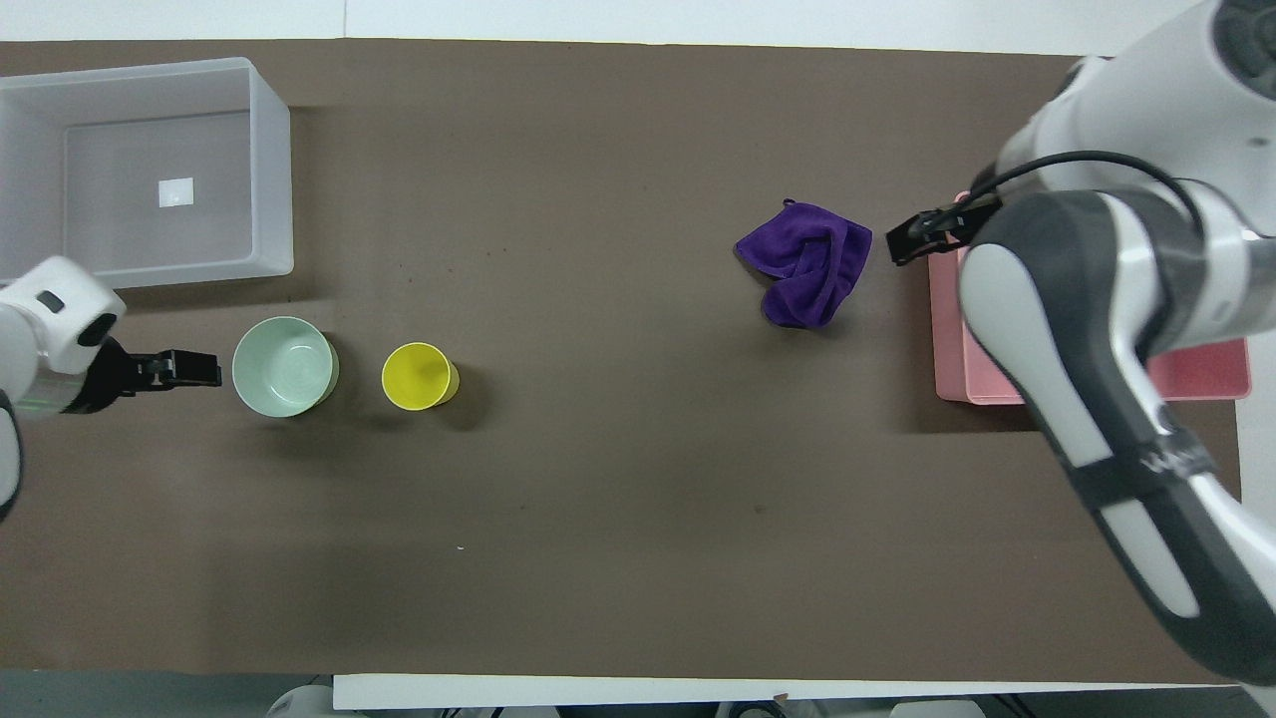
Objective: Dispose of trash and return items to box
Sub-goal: 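Grasp the green bowl with the left gripper while the right gripper grasps the cloth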
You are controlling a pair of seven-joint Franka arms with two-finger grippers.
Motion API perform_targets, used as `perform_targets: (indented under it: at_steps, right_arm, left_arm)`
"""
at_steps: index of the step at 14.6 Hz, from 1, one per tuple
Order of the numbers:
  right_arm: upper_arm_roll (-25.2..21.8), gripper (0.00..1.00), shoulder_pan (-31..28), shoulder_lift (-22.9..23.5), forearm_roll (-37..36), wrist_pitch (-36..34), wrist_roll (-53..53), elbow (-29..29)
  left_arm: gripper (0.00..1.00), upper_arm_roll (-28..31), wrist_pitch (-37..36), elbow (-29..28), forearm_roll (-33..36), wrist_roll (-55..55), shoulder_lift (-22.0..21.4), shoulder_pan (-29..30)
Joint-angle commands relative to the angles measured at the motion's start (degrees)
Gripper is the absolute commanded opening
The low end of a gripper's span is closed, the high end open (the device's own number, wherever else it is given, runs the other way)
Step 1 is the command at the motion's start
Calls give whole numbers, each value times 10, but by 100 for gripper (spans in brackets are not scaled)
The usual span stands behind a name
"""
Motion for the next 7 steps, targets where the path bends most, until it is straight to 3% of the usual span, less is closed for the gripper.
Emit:
perform_targets:
  at_steps: [1,2,3,4,5,7]
  right_arm:
    - [2,100,31,60,5,66,34,18]
    - [2,100,41,87,5,109,36,12]
    - [2,99,44,107,5,137,37,8]
    - [2,98,45,122,5,153,39,5]
    - [2,94,47,135,5,167,39,4]
    - [2,79,53,146,5,200,39,-17]
  left_arm:
    - [100,-4,69,-59,-1,-24,10,-10]
    - [96,-4,104,-76,-1,-32,25,-10]
    - [74,-4,139,-88,-1,-49,38,-11]
    - [32,-5,158,-92,-1,-72,49,-17]
    - [0,-4,165,-92,-1,-72,56,-28]
    - [0,-4,166,-84,-1,-72,63,-26]
